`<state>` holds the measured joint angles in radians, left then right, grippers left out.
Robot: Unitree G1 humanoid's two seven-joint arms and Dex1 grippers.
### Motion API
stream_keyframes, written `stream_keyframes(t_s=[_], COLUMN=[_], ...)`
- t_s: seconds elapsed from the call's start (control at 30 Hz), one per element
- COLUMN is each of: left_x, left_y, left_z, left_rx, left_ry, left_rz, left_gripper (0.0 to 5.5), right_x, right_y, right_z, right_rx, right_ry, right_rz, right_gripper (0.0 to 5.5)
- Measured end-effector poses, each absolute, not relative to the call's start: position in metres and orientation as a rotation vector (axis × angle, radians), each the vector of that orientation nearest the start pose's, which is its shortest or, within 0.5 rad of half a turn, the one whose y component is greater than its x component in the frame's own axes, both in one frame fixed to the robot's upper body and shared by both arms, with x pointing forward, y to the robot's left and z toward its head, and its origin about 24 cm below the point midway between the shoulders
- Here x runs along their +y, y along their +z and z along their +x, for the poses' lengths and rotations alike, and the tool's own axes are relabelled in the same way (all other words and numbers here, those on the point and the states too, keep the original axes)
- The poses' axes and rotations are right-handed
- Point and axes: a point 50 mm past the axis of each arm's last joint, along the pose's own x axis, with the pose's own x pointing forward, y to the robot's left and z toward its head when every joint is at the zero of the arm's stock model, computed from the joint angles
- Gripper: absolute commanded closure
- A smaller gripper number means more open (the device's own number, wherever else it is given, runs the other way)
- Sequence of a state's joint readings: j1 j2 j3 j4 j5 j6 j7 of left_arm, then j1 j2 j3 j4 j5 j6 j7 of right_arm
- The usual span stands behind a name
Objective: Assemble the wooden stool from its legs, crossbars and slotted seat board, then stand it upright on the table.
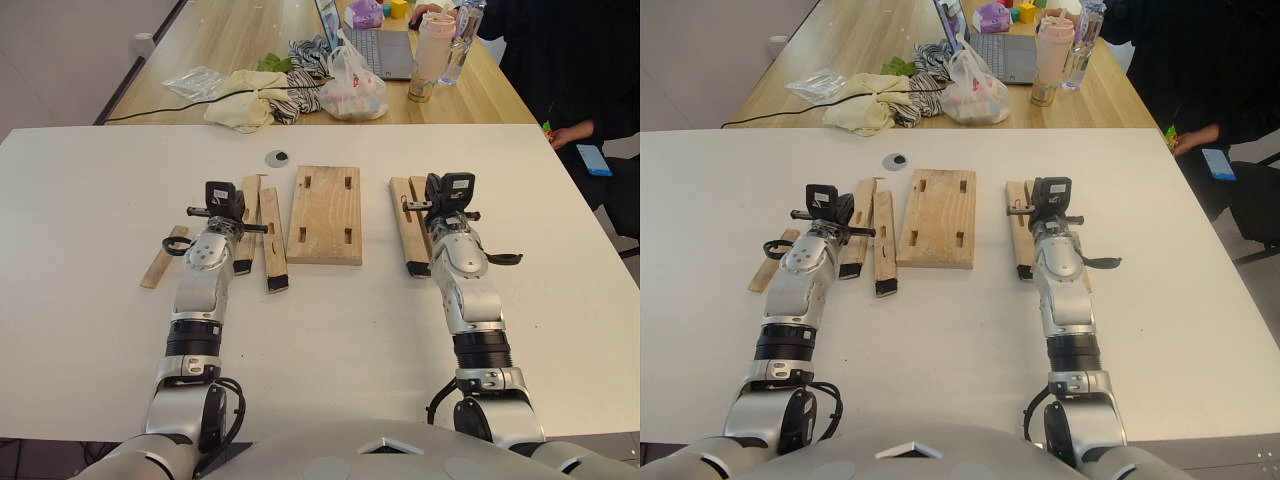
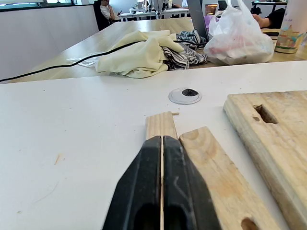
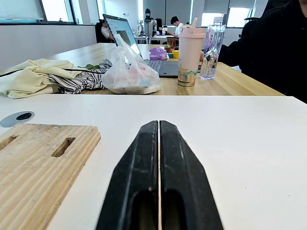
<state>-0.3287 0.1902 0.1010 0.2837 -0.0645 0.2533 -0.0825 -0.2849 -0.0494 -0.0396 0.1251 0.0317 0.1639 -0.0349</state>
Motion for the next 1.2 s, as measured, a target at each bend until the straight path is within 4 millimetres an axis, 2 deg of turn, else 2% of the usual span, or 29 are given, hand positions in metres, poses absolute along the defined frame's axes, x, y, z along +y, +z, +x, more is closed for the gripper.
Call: stream_keyframes(t_s=[0.1,0.27,0.33,0.47,0.57,0.63,0.77,0.83,0.93,1.0,1.2], left_x=[0.195,0.194,0.213,0.286,0.318,0.323,0.334,0.341,0.343,0.346,0.355], left_y=[0.048,0.052,0.062,0.074,0.058,0.050,0.056,0.049,0.033,0.031,0.022], left_z=[0.314,0.313,0.309,0.285,0.254,0.246,0.242,0.239,0.235,0.235,0.226], left_rx=[0.206,0.187,0.182,0.289,0.414,0.458,0.482,0.520,0.591,0.594,0.610], left_ry=[-0.003,-0.080,-0.128,-0.121,-0.104,-0.116,-0.175,-0.171,-0.173,-0.175,-0.184], left_rz=[0.088,0.072,0.125,0.156,0.144,0.109,0.103,0.100,0.099,0.089,0.139], left_gripper=[5.50,4.77,4.41,3.83,3.37,3.06,2.51,2.24,2.24,2.24,3.17], right_x=[-0.150,-0.150,-0.151,-0.153,-0.157,-0.161,-0.162,-0.163,-0.164,-0.165,-0.165], right_y=[0.073,0.073,0.074,0.070,0.067,0.066,0.065,0.063,0.063,0.062,0.060], right_z=[0.308,0.307,0.307,0.304,0.301,0.299,0.297,0.296,0.296,0.296,0.296], right_rx=[0.013,0.012,0.010,0.023,0.036,0.037,0.041,0.047,0.050,0.053,0.061], right_ry=[-0.008,-0.016,-0.019,-0.028,-0.049,-0.075,-0.082,-0.094,-0.096,-0.104,-0.106], right_rz=[-0.017,-0.016,-0.017,-0.017,-0.014,-0.012,-0.013,-0.012,-0.013,-0.013,-0.012], right_gripper=[5.46,5.50,5.50,5.50,5.50,5.50,5.50,5.50,5.50,5.50,5.50])
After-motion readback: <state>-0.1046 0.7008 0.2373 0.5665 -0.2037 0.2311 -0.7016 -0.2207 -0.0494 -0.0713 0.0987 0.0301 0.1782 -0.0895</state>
